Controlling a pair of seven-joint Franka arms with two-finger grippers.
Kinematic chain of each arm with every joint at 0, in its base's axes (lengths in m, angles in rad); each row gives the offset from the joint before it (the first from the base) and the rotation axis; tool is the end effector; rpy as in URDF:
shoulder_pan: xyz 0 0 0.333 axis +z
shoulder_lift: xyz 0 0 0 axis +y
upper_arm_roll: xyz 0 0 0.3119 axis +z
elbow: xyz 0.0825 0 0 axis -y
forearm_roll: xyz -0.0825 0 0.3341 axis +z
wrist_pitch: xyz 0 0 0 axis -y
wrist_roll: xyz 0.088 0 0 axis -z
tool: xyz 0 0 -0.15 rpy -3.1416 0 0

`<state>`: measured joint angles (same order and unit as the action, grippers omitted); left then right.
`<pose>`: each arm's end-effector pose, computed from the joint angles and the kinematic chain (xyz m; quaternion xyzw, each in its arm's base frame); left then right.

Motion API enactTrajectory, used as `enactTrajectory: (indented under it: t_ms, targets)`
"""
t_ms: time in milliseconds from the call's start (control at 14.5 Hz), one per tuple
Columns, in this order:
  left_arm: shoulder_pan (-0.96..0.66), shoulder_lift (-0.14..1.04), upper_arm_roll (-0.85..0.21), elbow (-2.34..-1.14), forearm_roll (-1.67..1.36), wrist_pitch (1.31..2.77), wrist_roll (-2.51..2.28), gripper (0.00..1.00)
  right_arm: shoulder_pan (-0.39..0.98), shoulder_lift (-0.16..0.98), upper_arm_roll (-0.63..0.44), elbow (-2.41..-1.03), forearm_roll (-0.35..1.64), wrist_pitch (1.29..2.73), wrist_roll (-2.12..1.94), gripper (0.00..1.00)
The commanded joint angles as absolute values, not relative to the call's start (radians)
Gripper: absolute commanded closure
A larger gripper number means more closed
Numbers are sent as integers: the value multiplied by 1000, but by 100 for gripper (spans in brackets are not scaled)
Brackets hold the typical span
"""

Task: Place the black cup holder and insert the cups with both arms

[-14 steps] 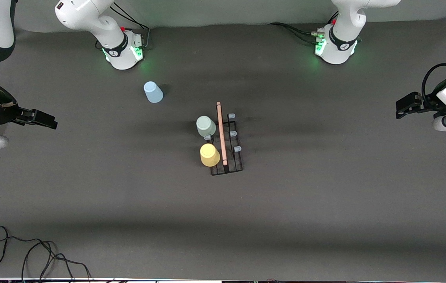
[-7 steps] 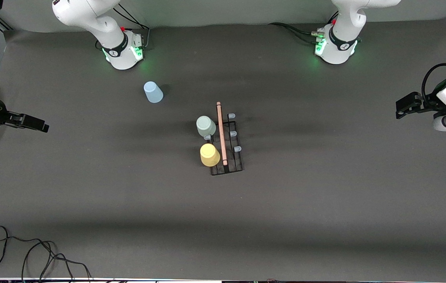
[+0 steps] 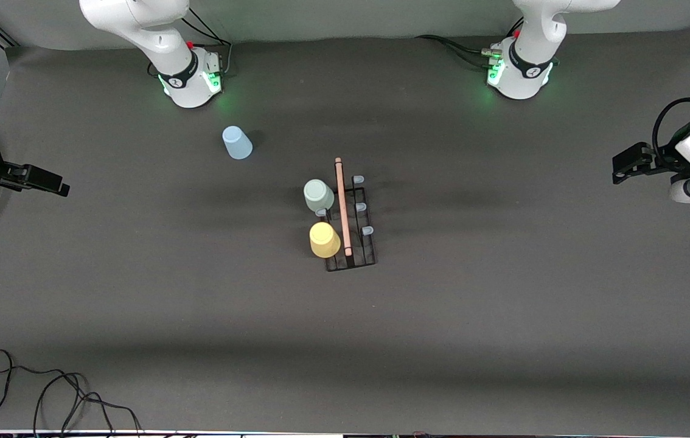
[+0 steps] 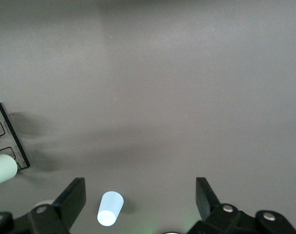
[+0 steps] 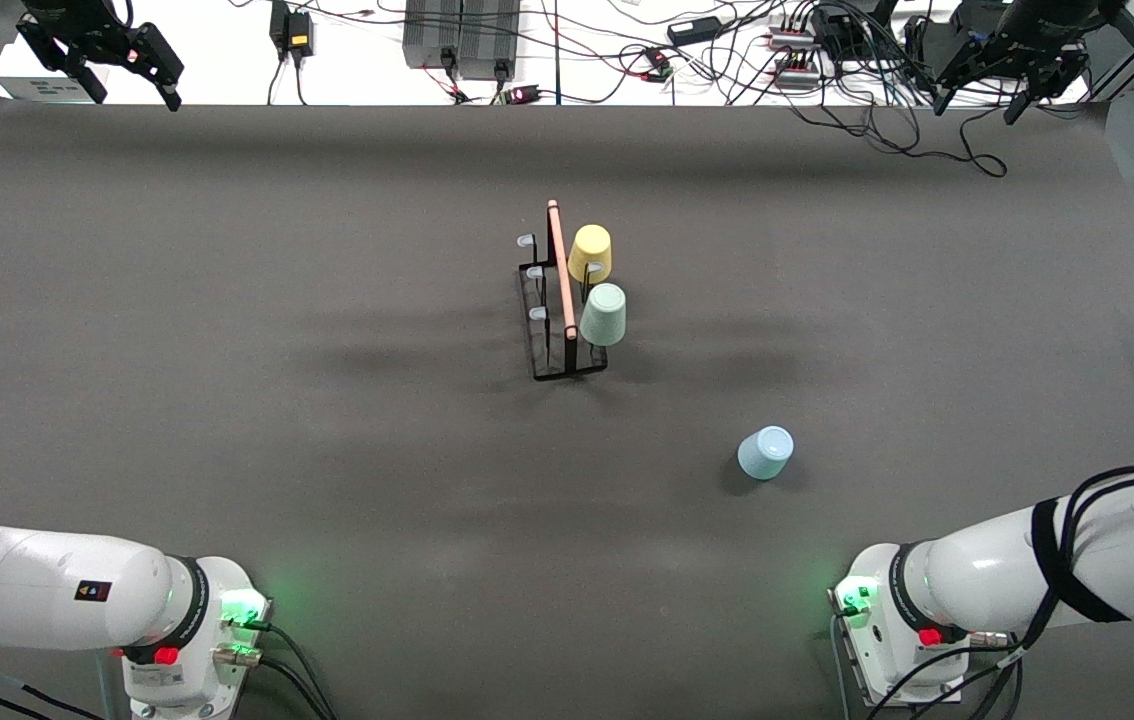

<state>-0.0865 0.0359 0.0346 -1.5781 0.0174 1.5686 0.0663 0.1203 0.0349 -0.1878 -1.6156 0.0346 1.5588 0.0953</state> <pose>0.5115 -0.0242 0.5559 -0.9979 0.0592 0.0228 0.0092 0.5060 -0.0276 0.5404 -0.9955 0.0819 0.0457 0.0134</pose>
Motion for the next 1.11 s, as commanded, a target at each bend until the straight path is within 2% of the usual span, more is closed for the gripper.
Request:
enactTrajectory:
  t_ms: [0,277,899,1038]
  targets:
    - [-98,32,40,-1578,34,1575,66,0,85,-40,-138,-1727,-24,1637,62,0]
    - [-98,32,40,-1578,34,1575,66,0,14,-40,-66,-1724,-37,1646,38,0]
    - [-98,32,40,-1578,34,1575,66,0,5,-35,-57,-1717,-37,1647,40,0]
    - [-98,32,40,-1578,34,1575,66,0,-59,-37,-5,-1710,-35,1644,37,0]
